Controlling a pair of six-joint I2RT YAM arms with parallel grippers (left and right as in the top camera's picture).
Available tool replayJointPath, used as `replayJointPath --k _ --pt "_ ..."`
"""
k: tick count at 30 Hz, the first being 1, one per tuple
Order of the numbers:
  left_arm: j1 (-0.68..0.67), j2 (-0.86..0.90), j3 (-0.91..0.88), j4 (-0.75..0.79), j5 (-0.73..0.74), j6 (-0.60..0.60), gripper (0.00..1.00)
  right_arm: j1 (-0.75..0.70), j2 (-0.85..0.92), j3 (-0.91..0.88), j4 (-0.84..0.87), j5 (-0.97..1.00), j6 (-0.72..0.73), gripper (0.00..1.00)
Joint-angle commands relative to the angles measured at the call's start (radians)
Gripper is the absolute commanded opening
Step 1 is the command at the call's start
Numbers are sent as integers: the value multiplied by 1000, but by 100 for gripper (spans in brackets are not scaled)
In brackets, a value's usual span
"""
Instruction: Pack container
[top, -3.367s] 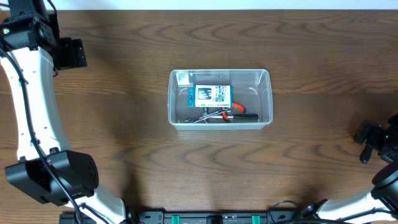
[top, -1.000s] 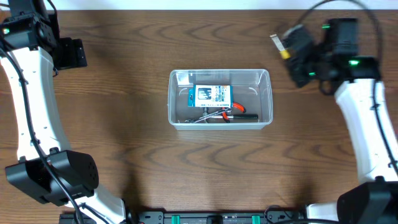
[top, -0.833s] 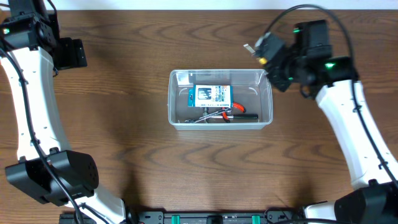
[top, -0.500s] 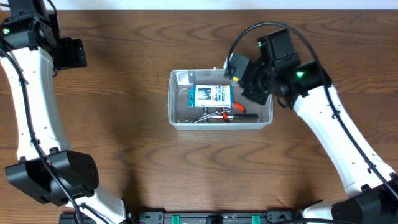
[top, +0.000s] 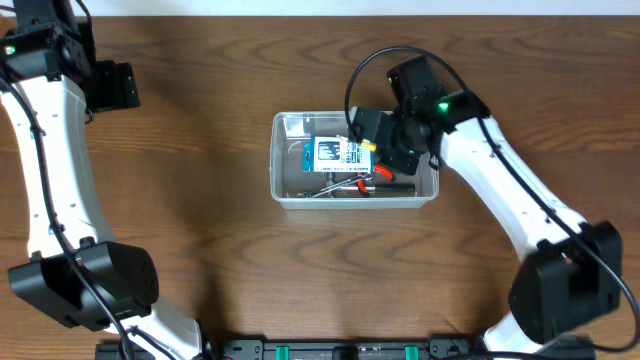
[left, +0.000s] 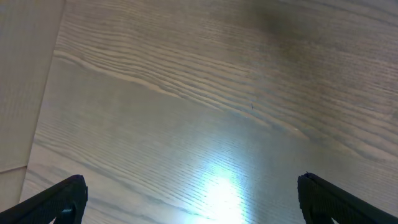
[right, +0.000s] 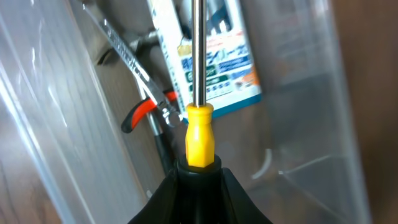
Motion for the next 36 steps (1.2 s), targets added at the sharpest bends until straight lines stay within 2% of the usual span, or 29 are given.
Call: replayJointPath --k 1,7,9,12,14,16,23,27,31,33,36 --pt "3 -3 5 0 -8 5 98 8 52 10 -12 -6 -22 10" --pt "3 -3 5 0 -8 5 98 8 128 10 -28 -6 -25 18" --pt "3 -3 5 0 -8 5 98 8 144 10 -26 -6 -25 24" --pt "3 -3 5 0 -8 5 98 8 160 10 -15 -6 -24 57" --pt "3 -3 5 0 -8 5 98 7 164 10 -11 -6 -24 68" --pt "3 -3 5 0 -8 5 98 8 164 10 -5 -6 -24 99" --pt "3 -3 5 0 -8 5 98 8 141 55 59 -45 145 99" --pt "3 -3 5 0 -8 5 98 7 107 166 31 -130 228 99" --pt "3 -3 5 0 -8 5 98 6 60 276 7 -136 323 99" --pt "3 -3 5 0 -8 5 98 4 30 324 -6 -114 371 99" --pt "3 -3 5 0 -8 5 98 -5 -31 372 -21 22 493 99"
